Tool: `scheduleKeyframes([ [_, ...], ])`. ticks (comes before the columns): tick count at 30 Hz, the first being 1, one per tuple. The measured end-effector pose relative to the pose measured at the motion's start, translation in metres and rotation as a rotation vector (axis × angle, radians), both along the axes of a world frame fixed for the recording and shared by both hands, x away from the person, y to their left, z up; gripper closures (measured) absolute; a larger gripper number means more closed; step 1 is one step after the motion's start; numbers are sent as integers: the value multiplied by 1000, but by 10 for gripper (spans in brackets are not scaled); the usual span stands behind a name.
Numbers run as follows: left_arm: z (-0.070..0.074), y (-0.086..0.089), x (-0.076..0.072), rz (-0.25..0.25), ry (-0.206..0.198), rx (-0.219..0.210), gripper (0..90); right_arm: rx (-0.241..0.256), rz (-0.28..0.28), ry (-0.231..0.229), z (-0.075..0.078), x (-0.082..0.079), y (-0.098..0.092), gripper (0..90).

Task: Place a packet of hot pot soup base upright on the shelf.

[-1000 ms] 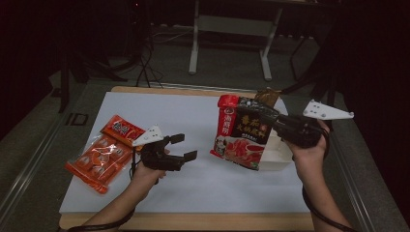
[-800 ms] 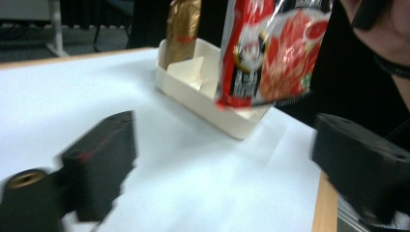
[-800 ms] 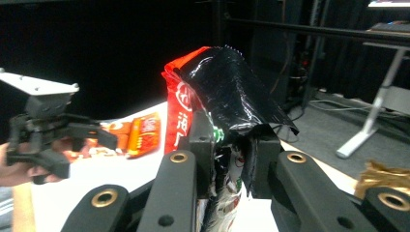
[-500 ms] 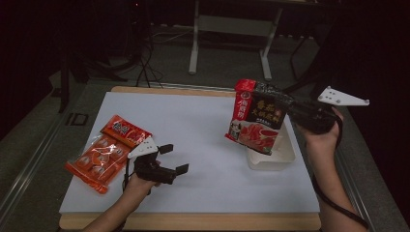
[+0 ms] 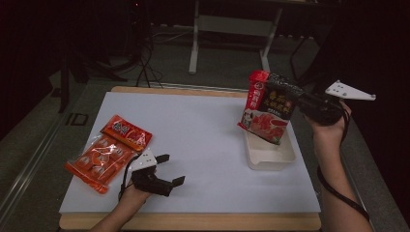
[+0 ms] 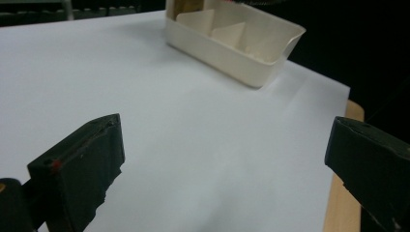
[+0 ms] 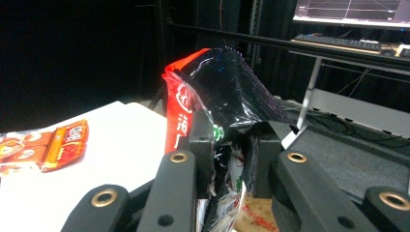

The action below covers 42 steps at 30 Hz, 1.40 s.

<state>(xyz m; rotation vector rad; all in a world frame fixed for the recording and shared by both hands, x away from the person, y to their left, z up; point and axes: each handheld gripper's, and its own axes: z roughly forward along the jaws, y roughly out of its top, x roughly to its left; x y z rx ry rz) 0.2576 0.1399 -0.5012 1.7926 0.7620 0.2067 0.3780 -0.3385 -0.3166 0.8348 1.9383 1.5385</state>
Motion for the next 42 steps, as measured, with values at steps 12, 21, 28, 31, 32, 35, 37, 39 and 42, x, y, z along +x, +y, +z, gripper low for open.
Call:
scheduleKeyframes([
  [12,-13,12,-9,18,-30,0,11,-65,-54,-5,-14,29,-19,763],
  [21,-17,12,-9,8,-26,-13,11,-105,5,-13,-29,50,-22,763],
  [28,-20,13,-7,11,-9,-30,12,-168,26,-16,-42,62,-12,763],
  [31,-20,14,-7,13,-13,-33,12,-146,32,-2,-46,66,-12,761],
  [32,-20,14,-7,13,-14,-30,12,-141,36,4,-48,66,-12,762],
  [35,-20,13,-8,13,-21,-27,12,-130,60,20,-52,67,-12,758],
  [37,-21,13,-7,10,-19,-25,12,-125,77,32,-54,68,-12,757],
  [39,-22,12,-7,8,-15,-24,12,-118,93,33,-55,69,-12,755],
  [42,-22,12,-7,7,-12,-24,12,-115,121,46,-56,70,-10,752],
])
